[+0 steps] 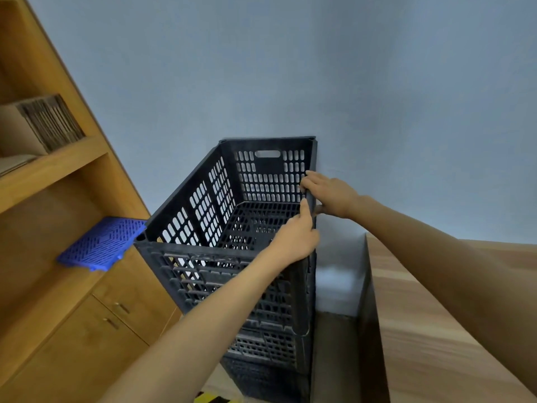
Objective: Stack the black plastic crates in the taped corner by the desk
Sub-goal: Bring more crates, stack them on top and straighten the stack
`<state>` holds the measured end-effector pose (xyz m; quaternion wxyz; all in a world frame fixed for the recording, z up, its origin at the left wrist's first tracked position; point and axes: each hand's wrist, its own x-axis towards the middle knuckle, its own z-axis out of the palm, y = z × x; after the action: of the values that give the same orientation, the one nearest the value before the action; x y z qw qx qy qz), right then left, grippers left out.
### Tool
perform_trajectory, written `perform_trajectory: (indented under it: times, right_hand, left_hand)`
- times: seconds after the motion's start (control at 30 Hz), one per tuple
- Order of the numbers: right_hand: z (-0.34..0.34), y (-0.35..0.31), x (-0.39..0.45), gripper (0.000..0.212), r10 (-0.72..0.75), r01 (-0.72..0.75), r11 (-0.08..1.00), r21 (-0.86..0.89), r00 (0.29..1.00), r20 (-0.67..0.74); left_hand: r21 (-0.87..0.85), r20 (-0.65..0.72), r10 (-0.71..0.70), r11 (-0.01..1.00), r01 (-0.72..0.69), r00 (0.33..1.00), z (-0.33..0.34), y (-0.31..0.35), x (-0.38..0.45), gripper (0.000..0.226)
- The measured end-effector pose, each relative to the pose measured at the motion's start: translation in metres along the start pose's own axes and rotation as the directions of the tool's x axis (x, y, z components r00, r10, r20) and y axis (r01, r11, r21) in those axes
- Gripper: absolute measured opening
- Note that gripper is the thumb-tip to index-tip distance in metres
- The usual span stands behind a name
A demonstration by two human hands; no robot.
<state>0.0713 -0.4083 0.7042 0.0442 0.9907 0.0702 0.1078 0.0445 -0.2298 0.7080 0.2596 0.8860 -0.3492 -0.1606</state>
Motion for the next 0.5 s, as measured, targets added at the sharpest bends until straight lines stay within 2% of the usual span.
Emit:
perform_trajectory:
  times: [0.27, 0.5]
  right_hand:
    - [-0.006, -0.009, -0.006, 0.059, 0.010, -0.010, 1.000, 0.016, 1.000, 0.003]
    - [-0.006, -0.017, -0.021, 0.053, 0.006, -0.009, 0.998, -0.054, 0.998, -0.058]
  left_hand:
    - [0.052, 0.026, 0.056, 0.997, -0.057, 0.998, -0.005, -0.002, -0.005, 0.075]
    - [0.062, 0.048, 0.103, 0.992, -0.106, 0.994, -0.003, -0.008, -0.016, 0.076]
